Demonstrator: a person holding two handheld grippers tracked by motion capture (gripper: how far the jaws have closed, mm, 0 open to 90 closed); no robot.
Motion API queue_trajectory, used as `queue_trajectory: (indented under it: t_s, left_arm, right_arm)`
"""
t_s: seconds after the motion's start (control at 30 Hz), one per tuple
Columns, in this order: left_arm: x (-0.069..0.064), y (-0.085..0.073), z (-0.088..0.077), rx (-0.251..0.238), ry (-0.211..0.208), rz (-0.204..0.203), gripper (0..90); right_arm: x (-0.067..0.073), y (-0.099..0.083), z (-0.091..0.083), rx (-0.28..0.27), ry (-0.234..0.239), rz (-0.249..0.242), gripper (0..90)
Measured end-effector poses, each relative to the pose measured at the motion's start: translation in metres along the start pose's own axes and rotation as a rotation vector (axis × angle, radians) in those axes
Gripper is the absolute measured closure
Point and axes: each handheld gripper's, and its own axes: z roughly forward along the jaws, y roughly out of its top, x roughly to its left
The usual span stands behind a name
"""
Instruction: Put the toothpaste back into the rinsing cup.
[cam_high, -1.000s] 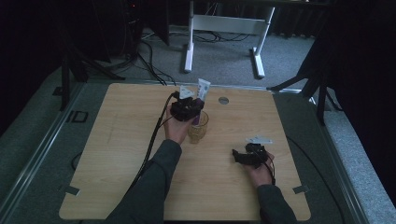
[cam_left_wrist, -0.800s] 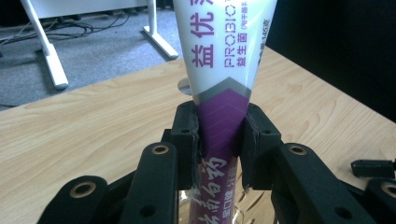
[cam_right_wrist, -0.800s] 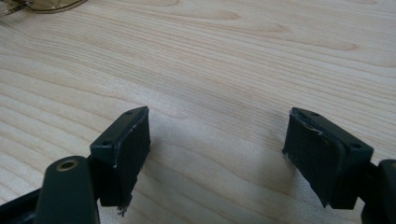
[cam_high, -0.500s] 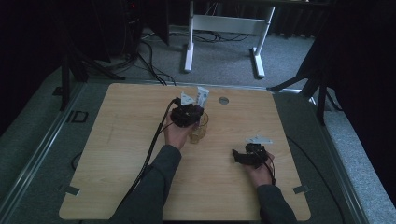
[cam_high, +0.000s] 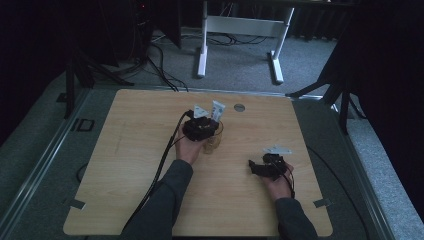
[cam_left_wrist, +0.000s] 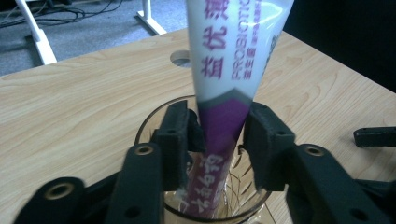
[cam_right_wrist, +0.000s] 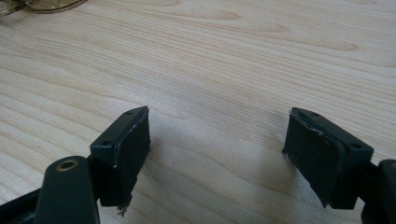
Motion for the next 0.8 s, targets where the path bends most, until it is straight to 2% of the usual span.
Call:
queue_trajectory:
  t_s: [0.13,0.27,0.47,0.5,0.6,0.7,0.77,0.8]
  left_arm:
    - [-0.001,-0.005,-0.004,-0.020,-0.013,-0.013,53.6]
    - [-0.002,-0.010,-0.006,-0.013,-0.003,-0.004,52.4]
    - [-0.004,-0.014,-0.012,-0.038,-0.010,-0.007,51.7]
    - [-0.004,-0.015,-0.019,-0.057,-0.013,-0.007,51.7]
    - [-0.001,-0.021,-0.030,-0.083,0.009,-0.008,50.3]
    - [0.008,-0.032,-0.041,-0.089,0.048,-0.025,49.1]
    - [0.017,-0.039,-0.046,-0.070,0.070,-0.040,48.0]
    - [0.024,-0.045,-0.048,-0.049,0.096,-0.053,47.6]
  right_arm:
    - [0.000,0.000,0.000,-0.001,0.000,-0.001,22.3]
    - [0.000,0.000,0.000,0.000,0.000,0.000,22.4]
    - [0.000,0.000,0.000,-0.001,-0.001,-0.001,22.4]
    - [0.000,0.000,0.000,0.000,0.000,0.000,22.4]
    - [0.000,0.000,0.000,-0.001,0.000,0.000,22.4]
    - [0.000,0.000,0.000,0.000,0.000,-0.001,22.4]
    - [0.000,0.000,0.000,-0.001,0.000,-0.003,22.4]
    - [0.000,0.000,0.000,-0.001,0.000,-0.003,22.4]
